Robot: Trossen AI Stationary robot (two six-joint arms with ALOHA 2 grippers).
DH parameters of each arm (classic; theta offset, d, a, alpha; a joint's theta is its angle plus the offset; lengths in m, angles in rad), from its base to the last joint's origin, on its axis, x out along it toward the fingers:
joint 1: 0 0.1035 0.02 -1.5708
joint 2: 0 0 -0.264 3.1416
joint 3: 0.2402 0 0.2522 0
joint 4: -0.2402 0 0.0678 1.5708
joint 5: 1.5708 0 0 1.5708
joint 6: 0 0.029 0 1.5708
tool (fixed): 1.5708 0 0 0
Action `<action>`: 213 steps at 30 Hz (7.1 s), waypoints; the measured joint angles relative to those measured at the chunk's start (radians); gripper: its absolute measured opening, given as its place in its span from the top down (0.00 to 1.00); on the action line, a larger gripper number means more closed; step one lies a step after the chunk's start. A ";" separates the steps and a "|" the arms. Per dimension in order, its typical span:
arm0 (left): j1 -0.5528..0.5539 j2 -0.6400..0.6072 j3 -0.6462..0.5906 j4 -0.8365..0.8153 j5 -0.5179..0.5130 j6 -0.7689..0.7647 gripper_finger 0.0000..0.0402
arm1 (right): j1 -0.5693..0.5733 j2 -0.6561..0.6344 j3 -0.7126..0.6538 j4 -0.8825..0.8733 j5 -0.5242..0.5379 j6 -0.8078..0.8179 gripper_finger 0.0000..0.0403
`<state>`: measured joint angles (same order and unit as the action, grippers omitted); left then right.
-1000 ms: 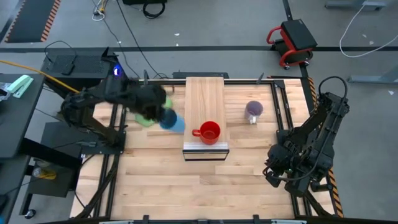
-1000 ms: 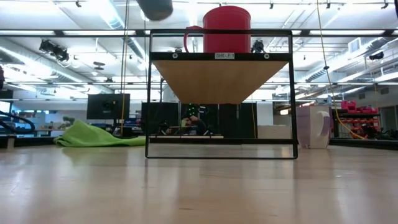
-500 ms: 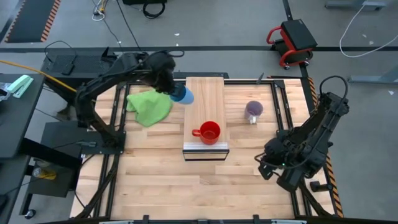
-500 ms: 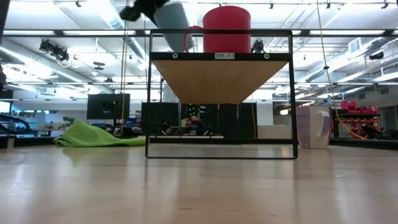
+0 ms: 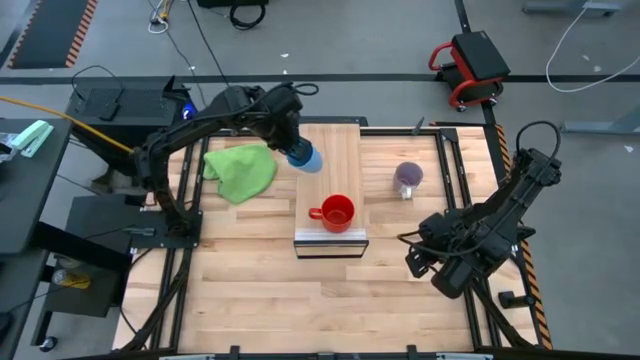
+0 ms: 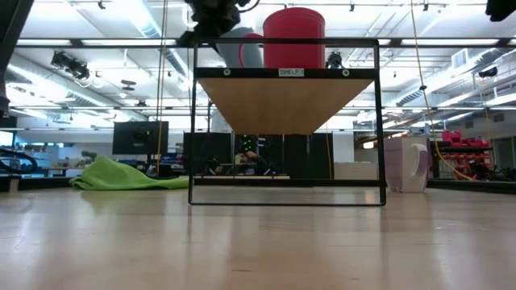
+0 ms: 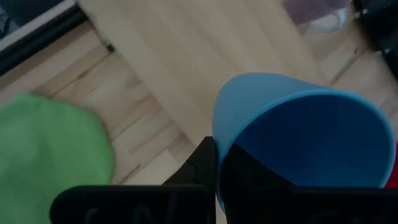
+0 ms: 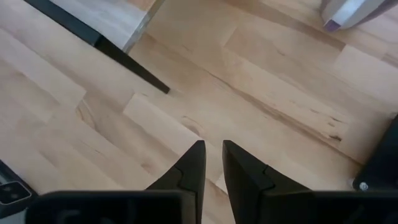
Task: Stack small to large cups/mugs on shelf
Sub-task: Put the blue cup on the shelf
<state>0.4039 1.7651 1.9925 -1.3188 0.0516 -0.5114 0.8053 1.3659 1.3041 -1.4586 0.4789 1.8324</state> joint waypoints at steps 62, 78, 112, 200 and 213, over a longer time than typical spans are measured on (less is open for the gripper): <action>-0.088 0.305 0.357 -0.209 -0.080 0.106 0.89 | -0.072 0.000 0.000 0.089 0.071 -0.082 0.86; -0.087 0.305 0.357 -0.197 -0.080 0.108 0.77 | -0.071 0.000 0.000 0.097 0.090 -0.082 0.86; -0.086 0.302 0.361 -0.197 -0.074 0.104 0.62 | -0.072 0.000 0.000 0.105 0.116 -0.082 0.86; 0.073 0.028 -0.285 0.328 0.098 -0.081 0.96 | -0.046 0.000 0.000 0.120 0.123 -0.105 0.86; 0.005 0.025 -0.284 0.217 0.107 -0.055 0.95 | -0.046 0.000 0.000 0.122 0.122 -0.111 0.86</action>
<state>0.4094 1.7900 1.7081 -1.1019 0.1588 -0.5659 0.7593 1.3663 1.3045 -1.3365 0.6014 1.7210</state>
